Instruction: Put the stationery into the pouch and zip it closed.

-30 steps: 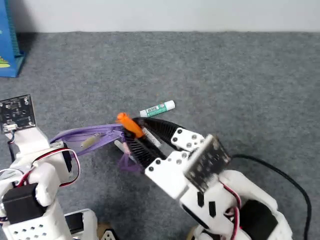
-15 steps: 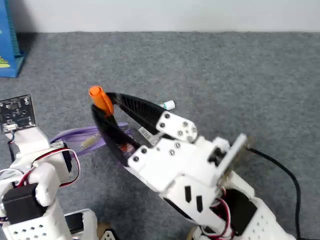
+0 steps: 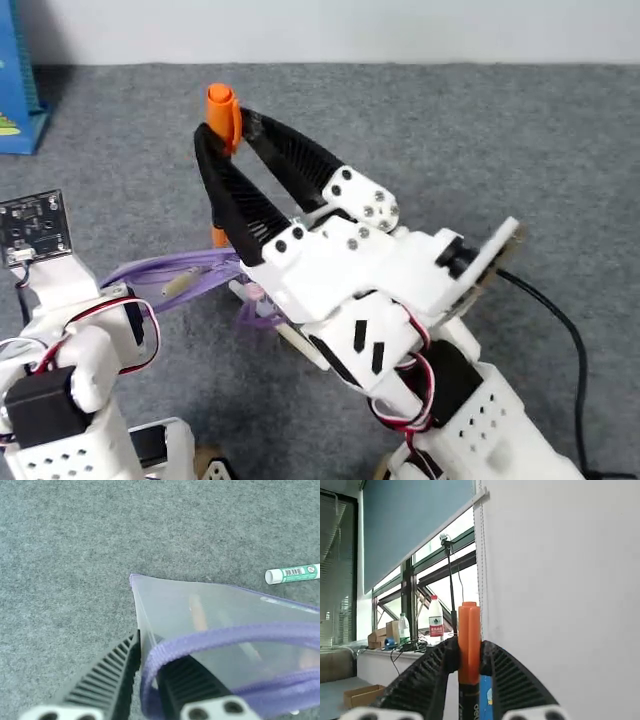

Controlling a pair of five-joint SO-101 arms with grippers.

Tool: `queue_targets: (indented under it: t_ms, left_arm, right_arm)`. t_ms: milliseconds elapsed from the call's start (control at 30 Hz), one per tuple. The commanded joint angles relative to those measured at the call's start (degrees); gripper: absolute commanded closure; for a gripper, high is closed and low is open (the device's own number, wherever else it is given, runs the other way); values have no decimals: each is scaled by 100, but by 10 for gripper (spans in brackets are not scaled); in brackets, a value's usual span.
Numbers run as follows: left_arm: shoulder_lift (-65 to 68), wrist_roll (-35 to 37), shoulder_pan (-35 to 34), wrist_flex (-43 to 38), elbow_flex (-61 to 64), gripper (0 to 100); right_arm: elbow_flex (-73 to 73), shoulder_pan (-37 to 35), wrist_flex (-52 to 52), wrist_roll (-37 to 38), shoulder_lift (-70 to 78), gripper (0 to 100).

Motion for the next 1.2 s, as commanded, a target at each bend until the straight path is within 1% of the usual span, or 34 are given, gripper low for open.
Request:
queue_targets:
  t_ms: [0,167,233,467,600,800,933,1033,1067,1167]
  left_arm:
    - [53,44,-18,26,-48,989]
    - [53,44,-18,26,-48,989]
    - [53,44,-18,26,-48,989]
    - [62,44,-18,26,-48,989]
    - [53,44,-18,35,-48,989]
    - [35,44,-18,35,-48,989]
    - [44,35,-18,35,-40,989]
    - [62,35,-18,35,-40,989]
    - [62,35,-18,35,-40,989]
    - [62,35,-18,35,-40,989]
  right_arm:
    - [378,66,-435,-88,31,991]
    - [1301,40,-1446,-88,66,991]
    - [1503,4,-1648,-97,66,991]
    - [1820,-338,-1727,-97,101,991]
    - [1864,-365,-1789,-105,488,991]
    - [2110,-365,-2993,-53,1138,991]
    - [2426,-365,-3477,290,1297,991]
    - [2611,-365,-3837,343,1191,991]
    - [2655,-365,-3873,343,1103,991]
    - [2734,-453,-3556,343,725,991]
